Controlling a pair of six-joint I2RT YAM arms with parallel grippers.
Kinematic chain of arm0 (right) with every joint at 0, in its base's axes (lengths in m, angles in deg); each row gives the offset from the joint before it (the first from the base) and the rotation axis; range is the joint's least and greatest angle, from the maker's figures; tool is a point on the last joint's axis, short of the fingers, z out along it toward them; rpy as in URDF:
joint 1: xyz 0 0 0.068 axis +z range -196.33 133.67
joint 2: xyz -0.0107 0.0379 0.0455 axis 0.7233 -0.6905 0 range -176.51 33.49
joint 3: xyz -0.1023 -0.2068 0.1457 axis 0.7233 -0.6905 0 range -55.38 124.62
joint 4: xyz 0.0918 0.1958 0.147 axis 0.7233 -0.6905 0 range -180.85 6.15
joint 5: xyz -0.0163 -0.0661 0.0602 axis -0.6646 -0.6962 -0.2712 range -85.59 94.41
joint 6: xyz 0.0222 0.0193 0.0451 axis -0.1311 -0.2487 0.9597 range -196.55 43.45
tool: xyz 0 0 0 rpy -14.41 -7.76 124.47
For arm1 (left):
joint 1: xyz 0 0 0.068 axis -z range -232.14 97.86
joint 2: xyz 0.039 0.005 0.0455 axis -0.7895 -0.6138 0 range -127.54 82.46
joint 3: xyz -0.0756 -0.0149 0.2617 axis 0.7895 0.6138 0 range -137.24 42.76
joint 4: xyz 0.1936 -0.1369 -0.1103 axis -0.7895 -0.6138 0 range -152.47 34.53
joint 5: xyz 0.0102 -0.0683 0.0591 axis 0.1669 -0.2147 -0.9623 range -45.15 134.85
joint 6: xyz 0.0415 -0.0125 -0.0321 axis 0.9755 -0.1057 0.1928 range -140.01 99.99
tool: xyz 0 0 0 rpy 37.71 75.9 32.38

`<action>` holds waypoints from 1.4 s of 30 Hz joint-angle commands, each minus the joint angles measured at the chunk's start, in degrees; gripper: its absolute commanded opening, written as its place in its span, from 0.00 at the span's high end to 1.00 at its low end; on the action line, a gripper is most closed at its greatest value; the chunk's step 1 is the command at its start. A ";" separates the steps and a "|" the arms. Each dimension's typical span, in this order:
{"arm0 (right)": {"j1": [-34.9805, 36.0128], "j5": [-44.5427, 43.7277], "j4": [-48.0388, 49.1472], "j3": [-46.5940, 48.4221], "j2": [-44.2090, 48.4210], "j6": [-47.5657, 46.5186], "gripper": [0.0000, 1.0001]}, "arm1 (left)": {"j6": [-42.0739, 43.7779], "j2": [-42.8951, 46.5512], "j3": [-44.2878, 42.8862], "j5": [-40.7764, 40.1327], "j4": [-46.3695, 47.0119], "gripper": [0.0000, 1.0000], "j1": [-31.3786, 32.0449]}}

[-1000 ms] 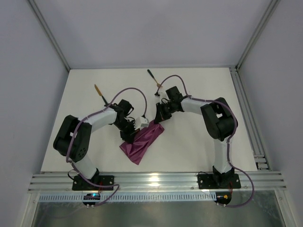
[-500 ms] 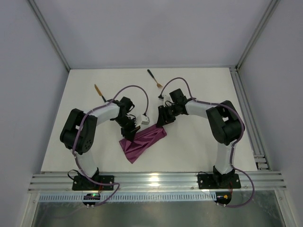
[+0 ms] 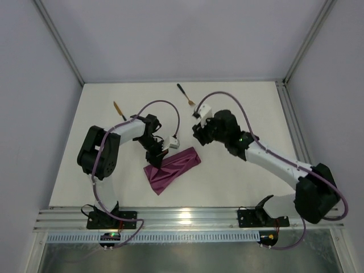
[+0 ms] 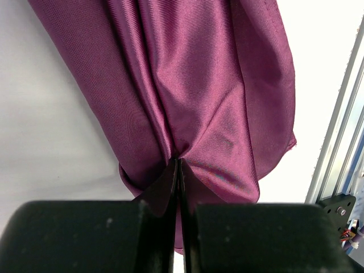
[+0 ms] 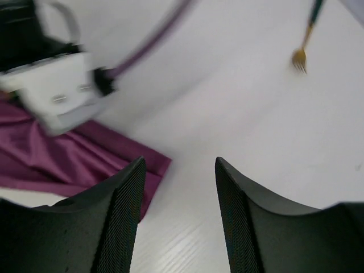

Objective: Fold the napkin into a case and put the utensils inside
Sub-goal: Fold the 2/3-rectangle-folded napkin at the center of the board.

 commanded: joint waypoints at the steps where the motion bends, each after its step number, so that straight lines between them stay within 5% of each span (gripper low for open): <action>1: 13.35 -5.06 12.25 -11.32 8.03 -24.98 0.44 | 1.67 0.45 -1.50 0.82 -0.75 1.00 -0.37; 6: 22.79 4.53 10.44 -17.85 11.04 -48.82 0.44 | 0.96 0.53 -1.85 0.38 -0.40 1.00 -0.46; 15: 30.79 3.66 8.76 -11.26 -5.37 -56.04 0.43 | -0.45 1.41 -1.06 0.38 0.40 1.00 -0.46; 30: 31.67 -0.47 11.64 -8.18 -15.15 -59.74 0.46 | 0.08 0.80 -2.02 1.00 -0.22 1.00 -0.46; 42: 29.75 7.16 17.80 -6.25 -17.26 -49.21 0.58 | 0.34 0.62 -2.46 0.82 -0.92 1.00 -0.46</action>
